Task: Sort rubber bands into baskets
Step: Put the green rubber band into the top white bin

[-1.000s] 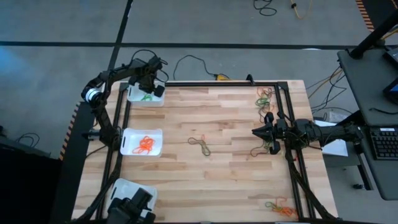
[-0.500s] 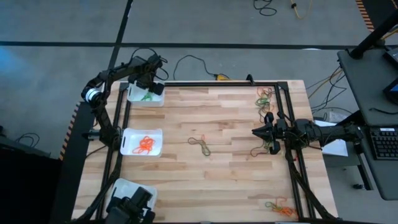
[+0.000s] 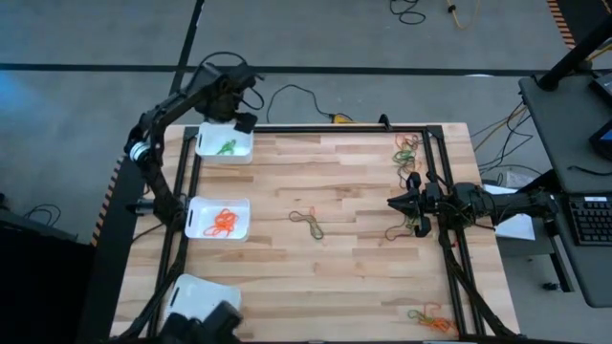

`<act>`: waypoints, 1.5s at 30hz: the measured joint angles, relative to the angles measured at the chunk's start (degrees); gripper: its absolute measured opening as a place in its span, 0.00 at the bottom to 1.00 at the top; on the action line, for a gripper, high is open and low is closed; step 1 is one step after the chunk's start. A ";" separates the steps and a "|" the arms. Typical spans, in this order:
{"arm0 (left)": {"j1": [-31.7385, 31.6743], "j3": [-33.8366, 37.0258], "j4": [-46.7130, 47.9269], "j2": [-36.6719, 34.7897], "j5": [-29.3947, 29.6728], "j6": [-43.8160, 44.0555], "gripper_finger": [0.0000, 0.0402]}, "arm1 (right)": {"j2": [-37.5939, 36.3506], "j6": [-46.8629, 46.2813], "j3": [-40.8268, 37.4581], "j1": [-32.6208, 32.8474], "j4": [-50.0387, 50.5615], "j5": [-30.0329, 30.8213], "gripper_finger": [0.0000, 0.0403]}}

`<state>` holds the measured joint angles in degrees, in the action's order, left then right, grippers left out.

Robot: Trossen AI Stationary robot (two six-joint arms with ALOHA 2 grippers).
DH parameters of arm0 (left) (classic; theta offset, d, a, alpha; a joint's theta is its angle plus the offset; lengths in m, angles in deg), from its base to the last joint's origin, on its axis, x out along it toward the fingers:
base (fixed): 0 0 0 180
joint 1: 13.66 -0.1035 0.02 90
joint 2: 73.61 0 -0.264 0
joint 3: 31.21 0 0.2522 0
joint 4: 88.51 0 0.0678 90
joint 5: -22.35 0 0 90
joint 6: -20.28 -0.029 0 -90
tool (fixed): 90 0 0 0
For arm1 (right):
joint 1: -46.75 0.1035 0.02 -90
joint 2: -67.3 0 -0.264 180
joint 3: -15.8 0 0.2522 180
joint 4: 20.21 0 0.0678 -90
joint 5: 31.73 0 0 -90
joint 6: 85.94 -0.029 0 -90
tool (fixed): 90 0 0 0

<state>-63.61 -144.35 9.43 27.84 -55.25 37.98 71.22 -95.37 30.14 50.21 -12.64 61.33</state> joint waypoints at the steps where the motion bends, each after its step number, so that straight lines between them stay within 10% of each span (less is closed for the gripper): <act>1: 1.28 -0.83 -0.14 -0.71 -0.17 0.67 0.73 | 0.00 0.00 0.01 0.00 -0.02 -0.01 0.08; 45: 18.79 0.41 -9.42 -10.02 -7.82 -0.50 0.71 | 0.00 0.00 0.00 0.01 -0.01 -0.01 0.08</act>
<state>-44.82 -143.95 0.01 17.82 -63.07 37.49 71.22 -95.37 30.13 50.22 -12.65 61.32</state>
